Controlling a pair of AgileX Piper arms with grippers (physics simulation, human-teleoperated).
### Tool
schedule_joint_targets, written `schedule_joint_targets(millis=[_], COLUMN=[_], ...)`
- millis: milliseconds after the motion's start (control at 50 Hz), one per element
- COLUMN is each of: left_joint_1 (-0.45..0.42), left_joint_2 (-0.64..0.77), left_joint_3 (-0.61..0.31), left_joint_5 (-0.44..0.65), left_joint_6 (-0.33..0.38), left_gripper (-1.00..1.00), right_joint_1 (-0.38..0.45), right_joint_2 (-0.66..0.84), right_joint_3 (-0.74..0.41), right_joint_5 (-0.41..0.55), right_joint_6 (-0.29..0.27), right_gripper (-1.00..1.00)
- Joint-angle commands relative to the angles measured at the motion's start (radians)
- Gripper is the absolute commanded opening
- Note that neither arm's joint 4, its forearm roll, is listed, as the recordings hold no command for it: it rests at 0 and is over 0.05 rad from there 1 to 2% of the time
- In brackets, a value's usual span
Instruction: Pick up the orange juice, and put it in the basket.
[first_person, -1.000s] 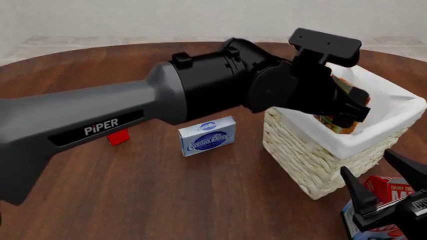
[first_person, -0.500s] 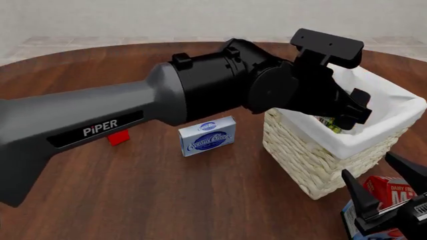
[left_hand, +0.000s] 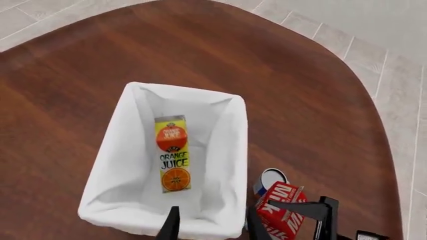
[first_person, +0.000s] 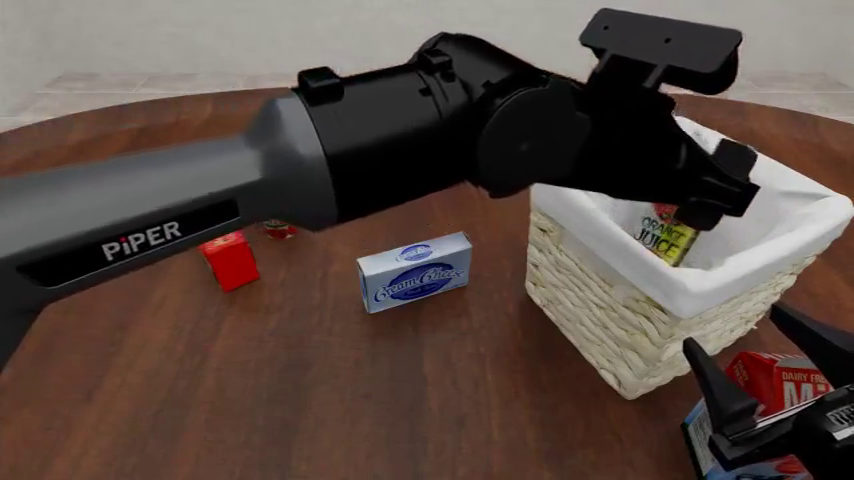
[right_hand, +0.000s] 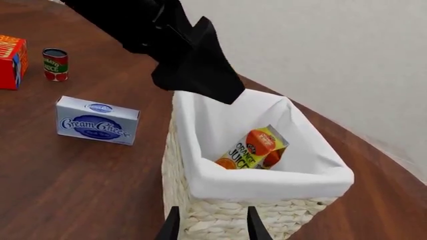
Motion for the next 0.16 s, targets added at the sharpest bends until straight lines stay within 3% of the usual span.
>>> schedule_joint_targets(millis=[20, 160], left_joint_1=[-0.01, -0.016], left_joint_2=[-0.029, -0.05], left_joint_3=[-0.021, -0.039], left_joint_5=[0.019, 0.036], left_joint_6=[0.007, 0.012], left_gripper=[1.0, 1.0], right_joint_1=[-0.001, -0.002], right_joint_2=[0.014, 0.001], right_joint_3=[0.001, 0.001], right_joint_5=[-0.014, -0.002], right_joint_6=[-0.004, -0.009], right_gripper=[1.0, 1.0])
